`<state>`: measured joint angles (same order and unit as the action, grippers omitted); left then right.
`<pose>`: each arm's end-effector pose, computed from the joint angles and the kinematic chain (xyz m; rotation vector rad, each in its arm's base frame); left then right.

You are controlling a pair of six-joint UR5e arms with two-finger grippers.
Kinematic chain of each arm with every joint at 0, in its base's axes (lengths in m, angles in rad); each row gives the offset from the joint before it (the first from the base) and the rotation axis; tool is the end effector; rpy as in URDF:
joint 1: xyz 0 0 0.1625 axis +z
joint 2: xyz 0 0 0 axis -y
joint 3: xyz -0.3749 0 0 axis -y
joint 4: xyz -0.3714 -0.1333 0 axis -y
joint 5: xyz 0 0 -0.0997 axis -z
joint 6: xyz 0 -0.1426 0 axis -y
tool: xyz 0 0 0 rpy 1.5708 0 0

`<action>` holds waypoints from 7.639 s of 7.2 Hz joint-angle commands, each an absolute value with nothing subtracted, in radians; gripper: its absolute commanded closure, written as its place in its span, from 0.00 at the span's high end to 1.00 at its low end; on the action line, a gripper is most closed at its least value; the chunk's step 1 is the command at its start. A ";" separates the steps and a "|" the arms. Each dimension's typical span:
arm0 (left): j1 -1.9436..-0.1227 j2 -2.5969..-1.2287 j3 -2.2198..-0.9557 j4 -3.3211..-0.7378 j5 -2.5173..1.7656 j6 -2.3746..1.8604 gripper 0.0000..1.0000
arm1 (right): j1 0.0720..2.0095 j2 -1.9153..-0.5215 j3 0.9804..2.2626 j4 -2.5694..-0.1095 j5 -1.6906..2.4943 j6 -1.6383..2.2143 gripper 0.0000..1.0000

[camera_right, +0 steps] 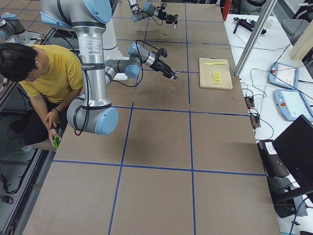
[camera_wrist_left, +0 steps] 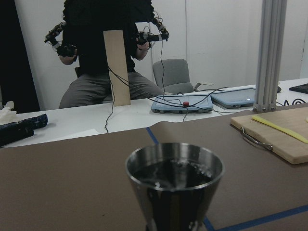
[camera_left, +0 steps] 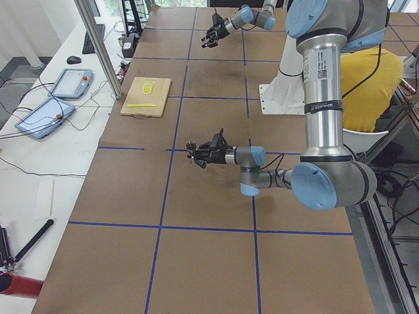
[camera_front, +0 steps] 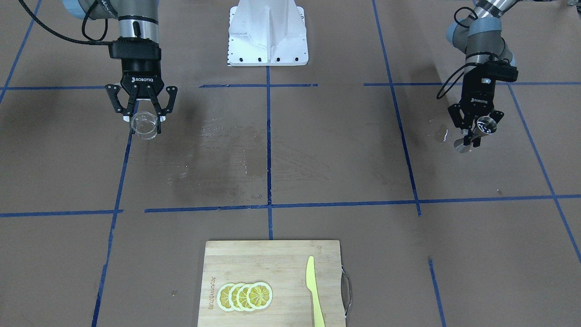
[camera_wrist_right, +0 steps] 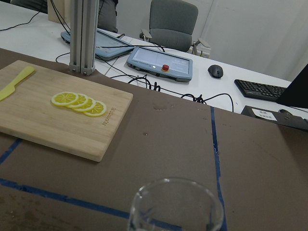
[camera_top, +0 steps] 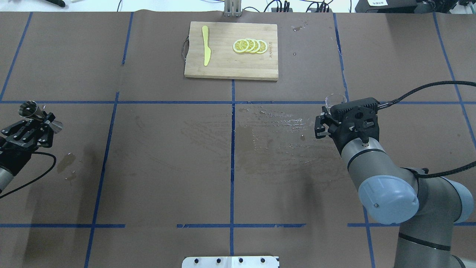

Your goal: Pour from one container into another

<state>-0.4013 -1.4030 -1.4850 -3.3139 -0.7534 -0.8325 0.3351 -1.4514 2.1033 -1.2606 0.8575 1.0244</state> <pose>0.2776 -0.3756 0.5339 1.2903 0.8122 -0.3381 -0.3838 -0.3736 0.2893 0.9817 -0.5493 0.1542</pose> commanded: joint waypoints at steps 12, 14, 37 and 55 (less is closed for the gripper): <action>-0.135 -1.394 -1.401 -3.330 -0.575 -0.942 0.14 | 0.330 -1.445 2.089 -1.223 0.857 1.025 0.04; -0.133 -1.394 -1.401 -3.330 -0.575 -0.942 0.25 | 0.330 -1.443 2.091 -1.223 0.857 1.025 0.04; -1.183 -1.202 -1.496 -2.917 -2.086 -0.323 1.00 | 0.255 -1.543 1.777 -0.815 0.655 1.204 0.07; -1.381 -1.308 -1.615 -2.557 -2.414 -0.339 1.00 | 0.235 -1.745 1.743 -0.462 0.676 1.158 1.00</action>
